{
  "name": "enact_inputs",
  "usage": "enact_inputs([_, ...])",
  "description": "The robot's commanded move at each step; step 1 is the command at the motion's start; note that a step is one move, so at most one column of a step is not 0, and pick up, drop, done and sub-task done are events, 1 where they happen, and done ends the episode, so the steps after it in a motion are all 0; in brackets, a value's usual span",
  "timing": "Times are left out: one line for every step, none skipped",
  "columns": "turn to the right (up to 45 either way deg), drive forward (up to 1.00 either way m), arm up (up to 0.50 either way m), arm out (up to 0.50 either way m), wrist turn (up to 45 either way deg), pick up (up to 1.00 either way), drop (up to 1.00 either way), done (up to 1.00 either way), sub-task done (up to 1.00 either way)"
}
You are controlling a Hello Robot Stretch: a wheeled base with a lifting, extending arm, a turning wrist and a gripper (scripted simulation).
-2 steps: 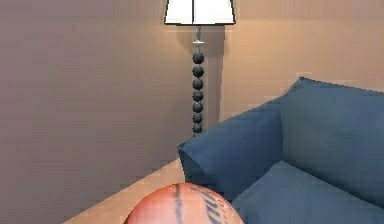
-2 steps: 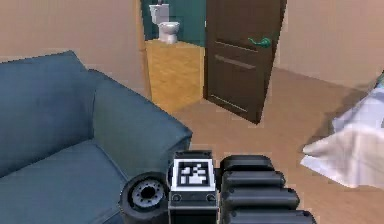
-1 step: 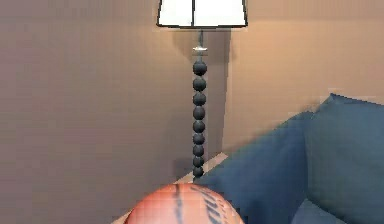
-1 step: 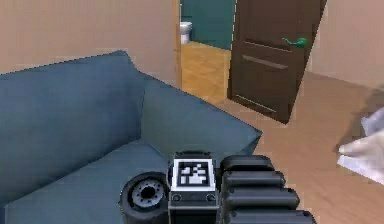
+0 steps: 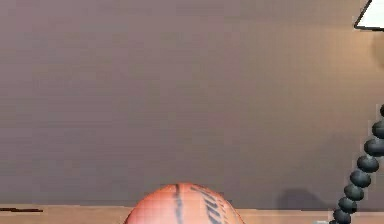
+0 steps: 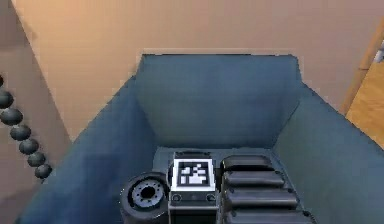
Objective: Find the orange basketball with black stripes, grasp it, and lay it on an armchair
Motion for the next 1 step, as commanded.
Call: enact_inputs([-24.0,0.0,0.0,0.0,0.0,0.0,0.0,0.0,0.0])
